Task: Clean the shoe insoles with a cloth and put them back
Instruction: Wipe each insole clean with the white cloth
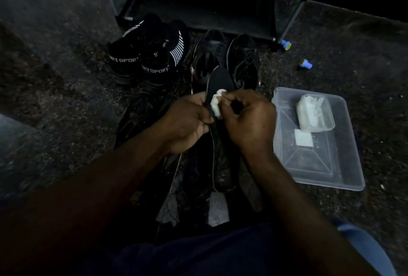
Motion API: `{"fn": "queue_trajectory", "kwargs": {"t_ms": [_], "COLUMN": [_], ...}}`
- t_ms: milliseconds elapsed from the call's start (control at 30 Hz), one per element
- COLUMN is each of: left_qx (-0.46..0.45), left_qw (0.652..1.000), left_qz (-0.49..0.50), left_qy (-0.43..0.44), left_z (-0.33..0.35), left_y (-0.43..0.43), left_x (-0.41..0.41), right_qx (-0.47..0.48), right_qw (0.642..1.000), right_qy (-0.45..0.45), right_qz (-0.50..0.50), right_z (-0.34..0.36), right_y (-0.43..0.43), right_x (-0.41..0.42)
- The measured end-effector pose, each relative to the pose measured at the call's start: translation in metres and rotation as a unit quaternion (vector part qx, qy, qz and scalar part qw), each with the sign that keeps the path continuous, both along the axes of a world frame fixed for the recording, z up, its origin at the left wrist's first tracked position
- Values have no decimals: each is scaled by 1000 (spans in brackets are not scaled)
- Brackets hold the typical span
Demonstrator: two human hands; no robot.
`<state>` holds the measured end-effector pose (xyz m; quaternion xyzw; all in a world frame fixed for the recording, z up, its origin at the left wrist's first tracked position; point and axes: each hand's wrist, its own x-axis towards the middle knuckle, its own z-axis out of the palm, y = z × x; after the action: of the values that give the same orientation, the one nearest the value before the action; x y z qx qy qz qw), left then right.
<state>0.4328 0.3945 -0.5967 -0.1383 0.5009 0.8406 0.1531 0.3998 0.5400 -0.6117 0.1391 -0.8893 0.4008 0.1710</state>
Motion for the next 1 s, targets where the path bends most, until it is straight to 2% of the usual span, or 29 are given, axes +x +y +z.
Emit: {"fn": "queue_trajectory", "kwargs": {"t_ms": [133,267,367,433,567,667,800,867,1000], "left_qx": [-12,-6,4,0,-27,-18,-20,-23,-59], "left_qw": [1000,1000,1000,1000,1000,1000,999,999,998], "left_qz": [-12,10,27,25,6,9,20,17,-1], "left_qy": [-7,-20,-16,-11,-10,-11,-15,-17,-26], "left_z": [1,1,1,3,7,6,4,3,7], "left_y": [8,4,-2,-3,2,1,-5,-6,-1], "left_x": [2,2,-1,-1,0,0,-1,-1,0], "right_qx": [-50,-48,4,15,-34,-43,22,25,-29], "right_qw": [995,998,998,999,998,998,997,999,999], "right_qy": [-53,-51,-16,-7,-39,-35,-11,-7,-27], "right_qz": [-72,9,67,44,-35,6,73,39,-34], "right_z": [-1,3,2,0,-4,-1,0,-2,0], "right_y": [16,1,-9,-4,12,3,-12,-5,16], "right_x": [-10,4,9,3,-5,4,12,4,-9]}}
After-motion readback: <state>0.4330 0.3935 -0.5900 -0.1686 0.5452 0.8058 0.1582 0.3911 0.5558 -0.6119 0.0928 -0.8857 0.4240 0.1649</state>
